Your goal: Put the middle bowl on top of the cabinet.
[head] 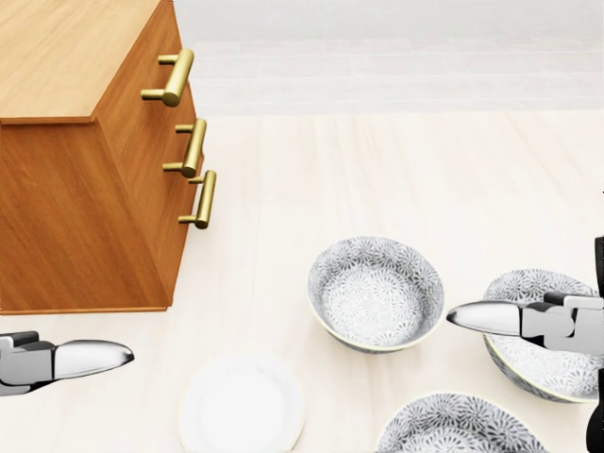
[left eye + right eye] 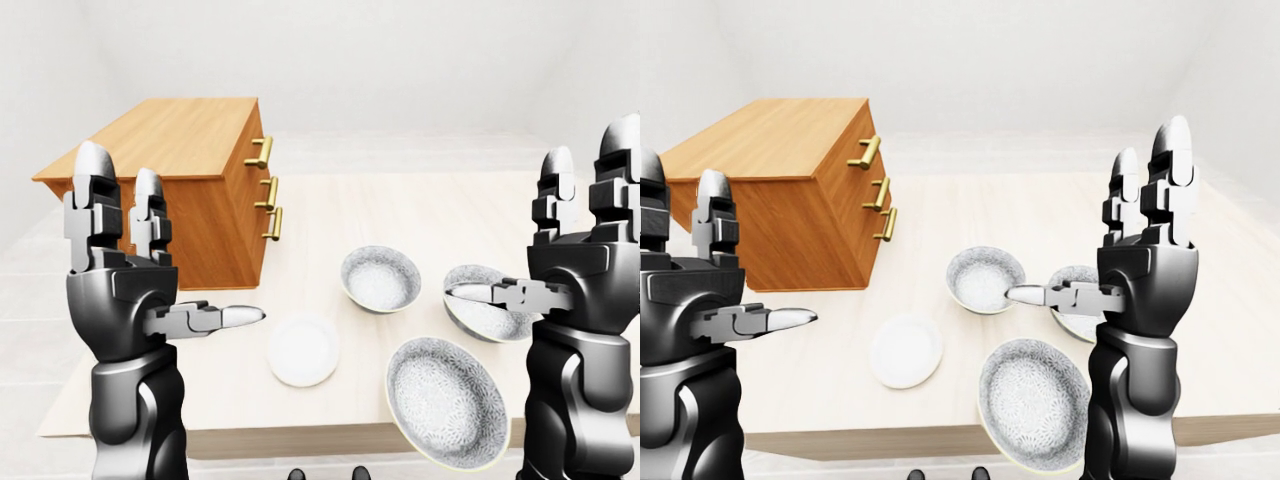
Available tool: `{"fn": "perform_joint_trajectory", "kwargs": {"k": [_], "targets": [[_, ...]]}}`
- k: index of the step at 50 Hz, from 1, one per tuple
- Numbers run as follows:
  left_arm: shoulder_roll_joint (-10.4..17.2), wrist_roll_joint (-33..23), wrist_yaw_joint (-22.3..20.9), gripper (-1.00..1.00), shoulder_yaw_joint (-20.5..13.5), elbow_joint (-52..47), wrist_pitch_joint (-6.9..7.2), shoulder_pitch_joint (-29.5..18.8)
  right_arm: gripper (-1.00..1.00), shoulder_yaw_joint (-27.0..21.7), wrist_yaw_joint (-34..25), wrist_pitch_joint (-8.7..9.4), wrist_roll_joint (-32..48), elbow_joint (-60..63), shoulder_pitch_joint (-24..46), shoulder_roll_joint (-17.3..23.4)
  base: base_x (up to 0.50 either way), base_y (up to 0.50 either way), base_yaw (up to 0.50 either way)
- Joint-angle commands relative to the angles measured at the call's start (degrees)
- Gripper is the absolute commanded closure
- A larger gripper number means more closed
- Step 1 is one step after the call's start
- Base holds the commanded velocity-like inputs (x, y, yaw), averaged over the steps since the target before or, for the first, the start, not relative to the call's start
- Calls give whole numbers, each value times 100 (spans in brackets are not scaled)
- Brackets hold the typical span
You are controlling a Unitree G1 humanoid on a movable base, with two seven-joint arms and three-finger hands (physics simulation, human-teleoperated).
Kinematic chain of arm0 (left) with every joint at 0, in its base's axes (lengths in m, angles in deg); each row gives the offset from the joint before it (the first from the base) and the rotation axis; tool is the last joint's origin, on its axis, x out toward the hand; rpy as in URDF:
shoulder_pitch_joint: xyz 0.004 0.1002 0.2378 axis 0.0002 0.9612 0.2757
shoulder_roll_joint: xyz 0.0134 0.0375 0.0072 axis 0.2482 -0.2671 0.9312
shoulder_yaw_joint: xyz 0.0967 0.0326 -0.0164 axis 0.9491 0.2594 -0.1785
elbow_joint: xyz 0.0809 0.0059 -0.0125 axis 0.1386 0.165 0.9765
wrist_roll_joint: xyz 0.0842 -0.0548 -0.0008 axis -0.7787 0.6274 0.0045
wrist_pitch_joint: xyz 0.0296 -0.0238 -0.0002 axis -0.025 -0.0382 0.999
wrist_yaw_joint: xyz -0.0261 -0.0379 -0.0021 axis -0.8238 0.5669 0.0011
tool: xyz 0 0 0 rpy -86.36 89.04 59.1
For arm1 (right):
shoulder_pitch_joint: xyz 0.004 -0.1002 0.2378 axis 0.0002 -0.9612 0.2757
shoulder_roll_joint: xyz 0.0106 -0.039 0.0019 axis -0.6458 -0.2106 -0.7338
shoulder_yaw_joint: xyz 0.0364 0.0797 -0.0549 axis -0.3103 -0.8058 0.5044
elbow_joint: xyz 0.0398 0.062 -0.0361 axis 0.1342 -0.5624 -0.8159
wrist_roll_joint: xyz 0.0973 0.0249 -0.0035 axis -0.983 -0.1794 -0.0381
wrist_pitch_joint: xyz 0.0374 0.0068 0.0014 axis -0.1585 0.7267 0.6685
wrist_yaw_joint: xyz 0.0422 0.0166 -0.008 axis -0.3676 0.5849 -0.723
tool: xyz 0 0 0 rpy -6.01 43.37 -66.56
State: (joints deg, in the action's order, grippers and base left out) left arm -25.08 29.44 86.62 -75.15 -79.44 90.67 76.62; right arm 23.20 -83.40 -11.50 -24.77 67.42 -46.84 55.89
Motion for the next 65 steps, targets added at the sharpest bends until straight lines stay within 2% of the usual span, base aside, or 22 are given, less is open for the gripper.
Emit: {"fn": "perform_joint_trajectory", "kwargs": {"k": [1, 12, 28, 36, 40, 51, 55, 58, 65], "targets": [[15, -16, 18, -100, 13, -42, 0, -2, -100, 78, -96, 0, 109, -81, -84, -35, 43, 0, 0], [13, 52, 29, -100, -49, -42, 0, -28, -100, 138, -169, 0, 168, 3, -88, -60, 42, 8, 0], [12, -2, -8, -100, -6, 72, 0, 5, -100, 137, -244, 0, 170, -43, -144, -108, 0, 36, 0], [-4, 24, -41, -100, -5, 100, 0, 35, -100, 113, -250, 0, 153, -46, -173, -120, 3, 4, 0], [15, 8, -21, -100, -6, 73, 0, -1, -100, 39, -204, 0, -45, 199, -79, -109, 33, 0, 0], [35, 4, -49, -100, -70, 109, 0, -11, -100, 88, -241, 0, 59, 85, -119, -71, 40, 0, 0], [56, 37, -50, -100, -114, 92, 0, -58, -100, 190, -328, 0, 227, 90, -211, -48, 0, 0, 0], [105, 86, -178, -100, -91, 21, 0, -39, -100, 123, -435, 0, 225, 85, -225, -18, 0, 0, 0], [100, 37, -170, -100, -64, -36, 0, -34, -100, 1, -519, 0, 225, 77, -201, 21, 0, 0, 0]]}}
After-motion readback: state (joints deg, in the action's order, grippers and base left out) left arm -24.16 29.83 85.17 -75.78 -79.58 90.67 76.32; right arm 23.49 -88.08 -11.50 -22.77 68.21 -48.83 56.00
